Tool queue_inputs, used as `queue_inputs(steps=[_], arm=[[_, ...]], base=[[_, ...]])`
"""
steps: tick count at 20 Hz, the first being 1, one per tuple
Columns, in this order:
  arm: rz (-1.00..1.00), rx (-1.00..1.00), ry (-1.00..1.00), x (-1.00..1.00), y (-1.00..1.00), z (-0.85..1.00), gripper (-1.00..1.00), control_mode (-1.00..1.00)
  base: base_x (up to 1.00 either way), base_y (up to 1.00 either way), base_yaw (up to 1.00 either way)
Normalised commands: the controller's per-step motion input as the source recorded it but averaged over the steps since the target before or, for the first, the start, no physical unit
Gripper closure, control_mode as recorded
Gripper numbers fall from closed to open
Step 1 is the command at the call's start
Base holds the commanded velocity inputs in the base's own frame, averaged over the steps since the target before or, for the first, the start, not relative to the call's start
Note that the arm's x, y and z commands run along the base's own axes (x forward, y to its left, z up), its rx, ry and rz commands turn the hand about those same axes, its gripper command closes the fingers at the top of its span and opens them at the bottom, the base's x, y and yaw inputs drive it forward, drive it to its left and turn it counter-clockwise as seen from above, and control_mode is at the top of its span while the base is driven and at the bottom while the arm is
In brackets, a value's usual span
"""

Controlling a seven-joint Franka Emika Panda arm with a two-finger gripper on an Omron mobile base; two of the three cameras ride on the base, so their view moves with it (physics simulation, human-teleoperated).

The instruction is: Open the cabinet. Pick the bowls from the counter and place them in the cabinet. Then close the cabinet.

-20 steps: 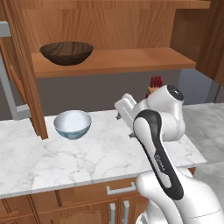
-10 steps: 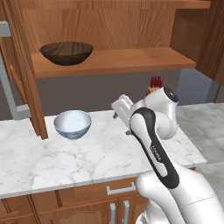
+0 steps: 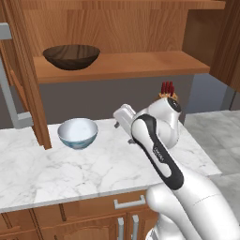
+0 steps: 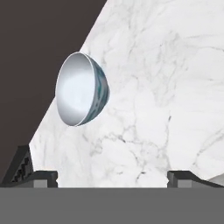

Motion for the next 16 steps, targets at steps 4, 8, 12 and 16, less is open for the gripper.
queue_inputs(steps=[4,8,12,16], arm=[[0.06,0.0,0.0,0.32,0.23,-0.26,-1.0,-1.0],[0.05,0.0,0.0,0.31,0.18,-0.25,-1.0,-1.0],[0.04,0.0,-0.05,0.4,0.13,-0.23,-1.0,-1.0],[0.03,0.0,-0.06,0.42,0.1,-0.23,-1.0,-1.0]], base=[[0.0,0.0,0.0],[0.0,0.0,0.0],[0.0,0.0,0.0],[0.0,0.0,0.0]])
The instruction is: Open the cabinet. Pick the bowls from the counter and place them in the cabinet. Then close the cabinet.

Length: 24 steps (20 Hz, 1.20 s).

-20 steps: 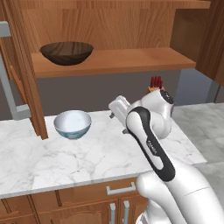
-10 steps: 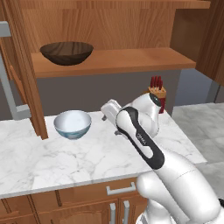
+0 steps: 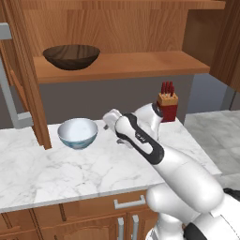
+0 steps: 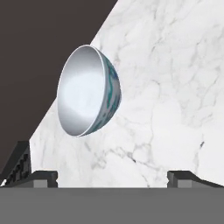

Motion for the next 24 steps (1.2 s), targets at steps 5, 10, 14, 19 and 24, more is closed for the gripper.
queue_inputs(steps=[5,10,14,19,24], arm=[[0.04,0.0,-0.02,0.35,0.12,-0.26,-1.0,-1.0],[0.05,0.0,0.0,0.22,0.13,-0.19,-1.0,-1.0],[0.03,0.0,0.0,0.26,0.15,-0.15,-1.0,-1.0],[0.0,0.0,0.0,0.25,0.2,-0.18,-1.0,-1.0],[0.0,0.0,0.0,0.17,0.18,-0.21,-1.0,-1.0]], base=[[0.0,0.0,0.0],[0.0,0.0,0.0],[0.0,0.0,0.0],[0.0,0.0,0.0],[0.0,0.0,0.0]])
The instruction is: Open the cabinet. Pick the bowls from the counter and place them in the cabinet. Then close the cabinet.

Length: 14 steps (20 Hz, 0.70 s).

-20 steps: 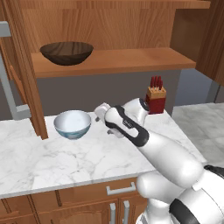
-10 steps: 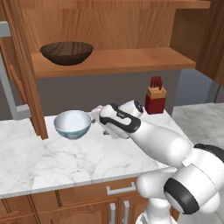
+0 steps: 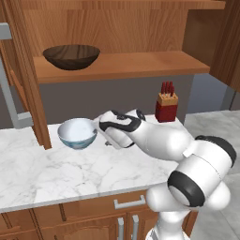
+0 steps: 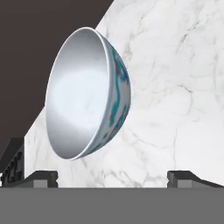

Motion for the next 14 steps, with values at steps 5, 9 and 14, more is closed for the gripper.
queue_inputs(steps=[5,9,14], arm=[[0.0,0.0,0.0,0.21,0.18,-0.18,-1.0,-1.0],[0.0,0.0,0.0,0.26,0.16,-0.13,-1.0,-1.0],[0.0,0.0,0.0,0.29,0.14,-0.14,-1.0,-1.0]], base=[[0.0,0.0,0.0],[0.0,0.0,0.0],[0.0,0.0,0.0]])
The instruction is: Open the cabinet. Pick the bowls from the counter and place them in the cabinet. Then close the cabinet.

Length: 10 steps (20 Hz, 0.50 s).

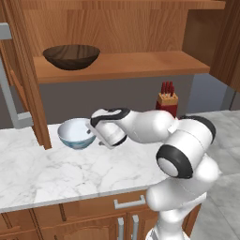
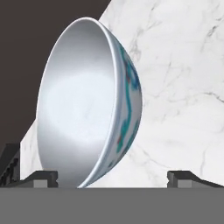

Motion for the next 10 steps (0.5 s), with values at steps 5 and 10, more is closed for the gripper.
queue_inputs(steps=[5,10], arm=[[0.0,0.0,0.0,0.29,0.15,-0.17,-1.0,-1.0],[0.0,0.0,0.0,0.29,0.18,-0.15,-1.0,-1.0]], base=[[0.0,0.0,0.0],[0.0,0.0,0.0]])
